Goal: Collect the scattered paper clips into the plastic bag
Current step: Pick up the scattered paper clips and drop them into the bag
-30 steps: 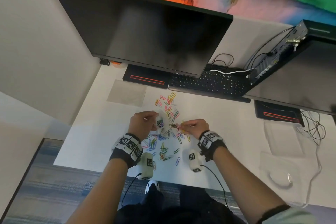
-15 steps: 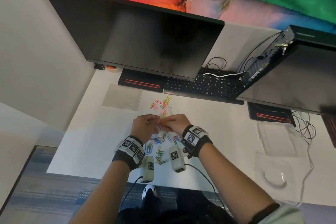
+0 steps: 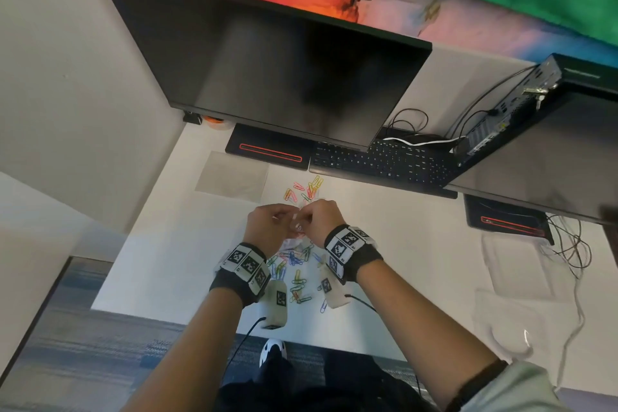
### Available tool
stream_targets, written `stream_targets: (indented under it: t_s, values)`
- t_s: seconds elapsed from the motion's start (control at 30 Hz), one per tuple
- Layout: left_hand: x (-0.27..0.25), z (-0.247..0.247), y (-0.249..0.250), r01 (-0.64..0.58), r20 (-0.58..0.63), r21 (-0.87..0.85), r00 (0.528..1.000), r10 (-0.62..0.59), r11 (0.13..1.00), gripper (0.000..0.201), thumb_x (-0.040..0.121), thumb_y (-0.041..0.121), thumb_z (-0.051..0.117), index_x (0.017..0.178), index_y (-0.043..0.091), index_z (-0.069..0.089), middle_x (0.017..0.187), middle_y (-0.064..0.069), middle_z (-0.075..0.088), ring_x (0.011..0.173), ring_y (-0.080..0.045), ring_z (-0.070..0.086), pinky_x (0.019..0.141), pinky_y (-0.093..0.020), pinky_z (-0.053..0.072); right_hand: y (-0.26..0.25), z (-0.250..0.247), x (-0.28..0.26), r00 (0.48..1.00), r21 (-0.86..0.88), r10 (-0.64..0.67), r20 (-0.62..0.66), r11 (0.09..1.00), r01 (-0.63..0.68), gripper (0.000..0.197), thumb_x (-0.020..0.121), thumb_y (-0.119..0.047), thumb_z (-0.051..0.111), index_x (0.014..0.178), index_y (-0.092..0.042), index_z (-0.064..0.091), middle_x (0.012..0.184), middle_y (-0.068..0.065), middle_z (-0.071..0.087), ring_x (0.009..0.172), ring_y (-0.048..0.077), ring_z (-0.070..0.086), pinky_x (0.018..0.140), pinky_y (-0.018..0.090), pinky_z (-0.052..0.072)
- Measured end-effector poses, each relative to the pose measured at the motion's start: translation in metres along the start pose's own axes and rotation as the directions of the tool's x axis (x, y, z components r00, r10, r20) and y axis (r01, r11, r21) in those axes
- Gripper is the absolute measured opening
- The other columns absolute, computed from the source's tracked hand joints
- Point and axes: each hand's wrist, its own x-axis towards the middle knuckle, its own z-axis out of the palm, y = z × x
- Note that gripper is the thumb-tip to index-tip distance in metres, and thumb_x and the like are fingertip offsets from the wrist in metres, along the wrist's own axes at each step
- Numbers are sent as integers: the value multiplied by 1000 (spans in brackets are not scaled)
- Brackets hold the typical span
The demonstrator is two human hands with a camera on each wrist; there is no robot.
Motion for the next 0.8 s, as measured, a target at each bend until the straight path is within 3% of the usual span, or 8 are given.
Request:
stream_targets:
  t_s: [0.1, 0.23, 0.37, 0.47, 0.53, 0.63, 0.7, 0.8]
  values:
    - [5, -2, 1, -12, 8, 24, 1000, 12, 1000, 16, 94, 10, 62, 94, 18, 76, 83, -10, 77, 69, -24, 76, 76, -45, 63, -1, -9, 5, 996, -73, -59, 73, 995, 64, 32, 85, 3, 51, 90, -13, 79, 93, 7, 74, 84, 19, 63, 81, 23, 48]
    - [10, -7, 0, 14, -5, -35, 1000, -14, 999, 19, 96, 9, 59, 95, 19, 75, 74, -9, 74, 70, -28, 76, 78, -48, 62, 8, -25, 10, 998, 63, -68, -6, 996, 68, 13, 81, -12, 70, 86, -20, 80, 85, -3, 75, 69, -3, 59, 69, 9, 46]
    - [9, -6, 2, 9, -31, -29, 999, -10, 1000, 18, 96, 8, 59, 104, 11, 75, 77, -7, 74, 70, -23, 76, 78, -44, 63, 14, -38, 14, 978, 79, -133, 160, 989, 122, 18, 85, -14, 66, 95, -23, 78, 93, -7, 75, 72, -12, 59, 66, 0, 43]
    - [9, -6, 3, 1, -60, -49, 998, -4, 999, 18, 96, 7, 59, 104, 10, 74, 77, -7, 74, 72, -22, 76, 79, -43, 63, 21, -44, 13, 960, 244, -158, 230, 965, 100, 21, 81, -25, 73, 102, -26, 76, 101, -10, 73, 85, -6, 65, 75, 16, 54]
    - [10, -7, 5, 5, -59, -30, 998, -7, 1000, 18, 96, 8, 59, 104, 11, 75, 78, -6, 75, 71, -20, 76, 79, -41, 63, 24, -45, 10, 957, 299, -139, 256, 953, 59, 26, 75, -29, 79, 100, -29, 75, 100, -11, 72, 89, -1, 66, 66, 30, 60]
    - [10, -10, 5, -16, -51, 26, 999, 18, 1000, 18, 96, 10, 59, 101, 16, 75, 76, -5, 75, 67, -19, 75, 78, -38, 63, 36, -46, 13, 967, 271, -154, 203, 958, 96, 20, 76, -25, 79, 96, -25, 77, 94, -10, 73, 82, -1, 65, 73, 23, 54]
    - [8, -18, 6, -58, -67, 100, 996, 65, 993, 19, 96, 10, 58, 99, 18, 75, 72, -2, 74, 62, -15, 73, 76, -31, 62, 50, -45, 27, 993, 253, -98, 64, 964, 79, 17, 83, -26, 72, 100, -25, 76, 98, -9, 74, 83, 1, 65, 80, 26, 54]
    - [3, -37, 10, -74, -126, 142, 988, 92, 987, 24, 97, 7, 53, 96, 17, 74, 68, -2, 71, 59, -13, 67, 71, -26, 60, 72, -37, 57, 995, 80, 73, -68, 994, -67, 28, 92, -26, 61, 119, -22, 66, 121, 2, 67, 104, 16, 63, 95, 33, 50]
